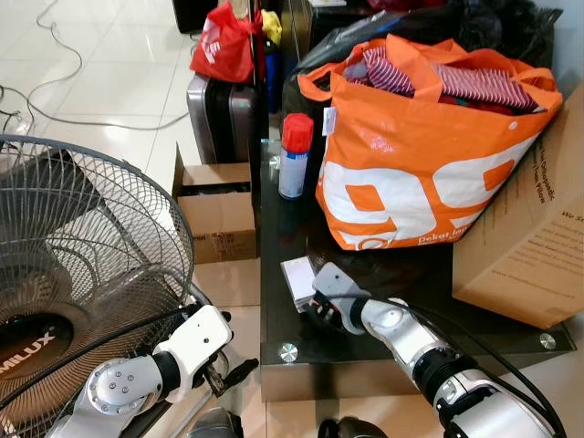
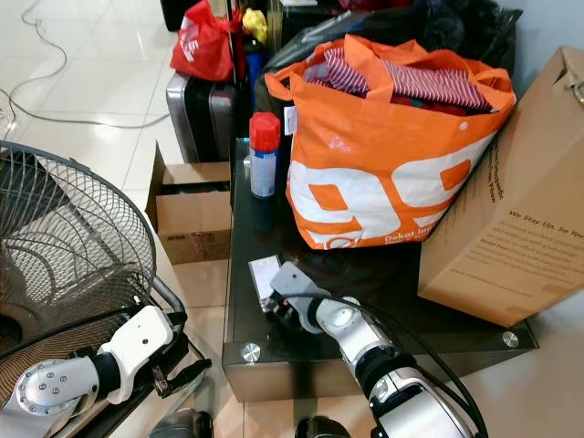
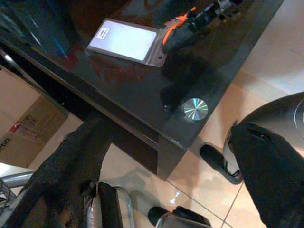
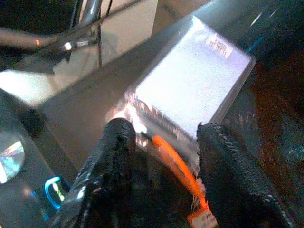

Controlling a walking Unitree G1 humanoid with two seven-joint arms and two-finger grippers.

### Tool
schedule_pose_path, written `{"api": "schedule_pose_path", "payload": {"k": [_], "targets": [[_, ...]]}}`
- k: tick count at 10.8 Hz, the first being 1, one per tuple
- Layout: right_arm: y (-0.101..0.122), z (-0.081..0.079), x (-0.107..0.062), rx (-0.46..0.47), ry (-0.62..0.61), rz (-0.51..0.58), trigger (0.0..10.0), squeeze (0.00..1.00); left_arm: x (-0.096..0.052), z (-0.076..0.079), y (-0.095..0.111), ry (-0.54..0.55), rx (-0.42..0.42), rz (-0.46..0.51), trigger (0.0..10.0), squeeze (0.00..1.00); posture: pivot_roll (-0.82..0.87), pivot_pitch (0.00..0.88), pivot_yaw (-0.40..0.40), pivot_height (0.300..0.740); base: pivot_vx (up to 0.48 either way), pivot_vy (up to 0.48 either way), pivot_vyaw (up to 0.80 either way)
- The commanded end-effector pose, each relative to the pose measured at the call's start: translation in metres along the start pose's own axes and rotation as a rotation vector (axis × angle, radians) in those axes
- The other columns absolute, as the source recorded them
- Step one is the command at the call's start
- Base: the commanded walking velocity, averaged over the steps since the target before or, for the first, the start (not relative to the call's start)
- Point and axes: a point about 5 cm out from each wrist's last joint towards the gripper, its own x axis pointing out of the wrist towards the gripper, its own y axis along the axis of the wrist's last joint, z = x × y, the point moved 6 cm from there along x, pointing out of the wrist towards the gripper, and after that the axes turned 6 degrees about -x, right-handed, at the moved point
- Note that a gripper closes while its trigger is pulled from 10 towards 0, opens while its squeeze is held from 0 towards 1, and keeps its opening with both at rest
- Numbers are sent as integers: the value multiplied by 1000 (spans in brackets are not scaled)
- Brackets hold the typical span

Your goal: Hang keys on a hook

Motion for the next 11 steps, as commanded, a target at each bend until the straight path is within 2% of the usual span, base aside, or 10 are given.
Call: {"api": "schedule_pose_path", "payload": {"k": [1, 3, 11], "targets": [[0, 5, -1, -28, 0, -9, 0, 0, -2, -1, 3, 2, 3, 5, 10000, 392, 121, 153, -59, 740, 0, 0, 0], [-5, 2, -3, -61, 37, -26, 0, 0, -1, -1, 2, -3, 3, 2, 10000, 392, 119, 150, -58, 740, 0, 0, 0], [-4, 18, -8, -110, 24, -27, 0, 0, 3, -4, 7, -5, 14, 8, 10000, 392, 122, 128, -61, 740, 0, 0, 0]]}}
